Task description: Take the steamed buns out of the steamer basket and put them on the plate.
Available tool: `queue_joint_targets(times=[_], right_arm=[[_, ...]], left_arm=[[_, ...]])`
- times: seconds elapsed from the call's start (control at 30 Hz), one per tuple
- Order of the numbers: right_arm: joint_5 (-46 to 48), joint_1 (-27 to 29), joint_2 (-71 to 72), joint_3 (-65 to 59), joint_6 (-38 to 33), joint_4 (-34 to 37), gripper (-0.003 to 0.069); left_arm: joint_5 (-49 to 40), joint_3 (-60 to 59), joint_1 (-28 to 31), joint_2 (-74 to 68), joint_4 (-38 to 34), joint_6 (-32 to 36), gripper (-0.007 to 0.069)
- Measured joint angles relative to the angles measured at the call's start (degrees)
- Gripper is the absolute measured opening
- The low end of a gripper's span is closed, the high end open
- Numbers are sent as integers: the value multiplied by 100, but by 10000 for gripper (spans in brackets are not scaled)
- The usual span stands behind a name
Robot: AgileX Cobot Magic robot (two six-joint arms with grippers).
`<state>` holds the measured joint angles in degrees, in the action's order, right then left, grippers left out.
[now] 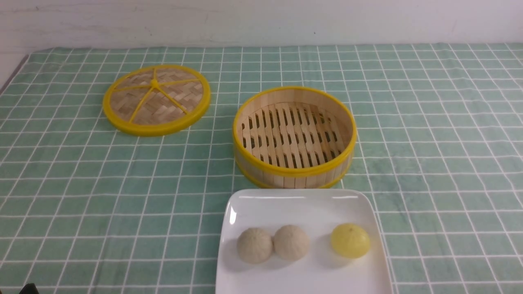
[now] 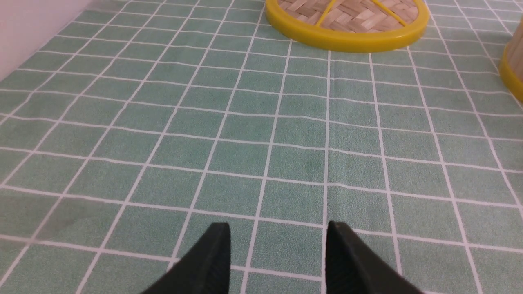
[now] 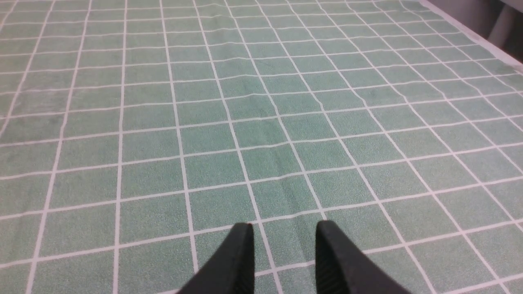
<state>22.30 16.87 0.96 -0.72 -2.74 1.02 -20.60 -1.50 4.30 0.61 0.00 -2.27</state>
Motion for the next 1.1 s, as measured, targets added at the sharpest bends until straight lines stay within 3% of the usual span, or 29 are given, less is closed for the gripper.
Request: queue_joint_targets(times=[0.3, 0.6, 0.87, 1.1], right_arm=[[0, -233, 0, 0, 0, -9, 239], [0, -1536, 0, 0, 60, 187, 239], [16, -2855, 0, 0, 957, 192, 239], [11, -3224, 0, 0, 1094, -144, 239]], left_arm=[[0, 0, 0, 0, 0, 0, 347], [0, 0, 0, 0, 0, 0, 347], [0, 0, 0, 0, 0, 0, 347], [0, 0, 0, 0, 0, 0, 347]])
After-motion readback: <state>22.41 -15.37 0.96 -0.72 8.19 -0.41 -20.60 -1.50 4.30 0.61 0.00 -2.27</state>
